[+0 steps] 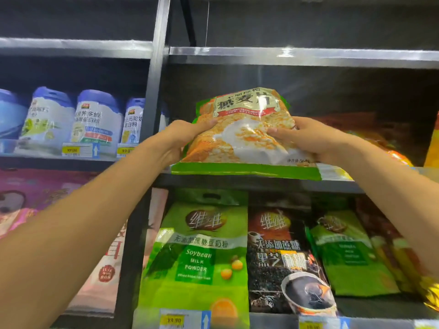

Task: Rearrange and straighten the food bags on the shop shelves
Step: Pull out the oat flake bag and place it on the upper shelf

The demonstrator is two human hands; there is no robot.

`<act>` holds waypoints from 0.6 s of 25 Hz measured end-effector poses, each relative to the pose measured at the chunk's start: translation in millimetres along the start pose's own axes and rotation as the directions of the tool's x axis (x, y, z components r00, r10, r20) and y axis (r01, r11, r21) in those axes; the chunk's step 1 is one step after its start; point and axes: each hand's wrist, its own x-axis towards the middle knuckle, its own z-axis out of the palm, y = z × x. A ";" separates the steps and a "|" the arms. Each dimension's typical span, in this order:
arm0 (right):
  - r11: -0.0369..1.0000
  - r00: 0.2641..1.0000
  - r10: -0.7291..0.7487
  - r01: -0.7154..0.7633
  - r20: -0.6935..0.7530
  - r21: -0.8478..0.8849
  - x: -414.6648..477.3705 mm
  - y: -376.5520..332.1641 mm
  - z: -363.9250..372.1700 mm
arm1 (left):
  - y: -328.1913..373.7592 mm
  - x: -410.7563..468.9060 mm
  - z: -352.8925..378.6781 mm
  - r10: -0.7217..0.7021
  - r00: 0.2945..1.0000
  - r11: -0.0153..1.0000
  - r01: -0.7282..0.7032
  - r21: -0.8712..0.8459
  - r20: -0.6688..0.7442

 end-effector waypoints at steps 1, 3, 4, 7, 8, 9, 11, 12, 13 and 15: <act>1.000 1.000 -0.003 0.003 0.000 0.011 8.7 -3.2 -2.7 | 4.3 7.9 -1.2 0.007 1.000 1.000 -0.007 -0.005 -0.008; 1.000 1.000 0.006 -0.006 0.006 0.024 23.5 -8.7 -7.4 | 12.9 23.6 -3.3 0.018 1.000 1.000 -0.018 -0.009 -0.017; 0.999 1.000 0.020 -0.020 0.009 0.029 30.4 -10.2 -9.4 | 16.9 31.2 -3.7 0.021 1.000 1.000 -0.021 -0.009 -0.014; 0.997 0.997 0.076 -0.076 -0.009 0.009 55.4 -8.3 -13.5 | 23.8 53.8 -2.2 -0.004 1.000 1.000 0.004 0.003 -0.017; 0.995 0.995 0.099 -0.099 -0.023 -0.004 63.6 -5.7 -13.1 | 24.2 59.7 -0.5 -0.022 1.000 1.000 0.022 -0.016 -0.012; 0.993 0.993 0.117 -0.118 -0.033 -0.021 71.5 -1.7 -12.1 | 23.5 65.6 1.7 -0.040 0.999 0.999 0.040 -0.032 -0.002; 0.987 0.989 0.141 -0.144 -0.043 -0.070 85.4 9.4 -8.8 | 20.5 78.3 5.3 -0.068 0.998 0.997 0.068 -0.022 0.012; 0.984 0.988 0.149 -0.152 -0.042 -0.089 91.4 15.4 -6.8 | 17.7 84.7 6.2 -0.071 0.997 0.998 0.071 0.000 0.008; 0.983 0.987 0.155 -0.158 -0.039 -0.094 96.0 19.9 -4.7 | 15.5 90.1 6.0 -0.065 0.998 0.998 0.065 0.017 0.005; 0.984 0.986 0.162 -0.163 -0.027 -0.067 102.5 24.2 -1.8 | 14.0 96.7 4.0 -0.055 0.999 0.997 0.054 0.052 0.002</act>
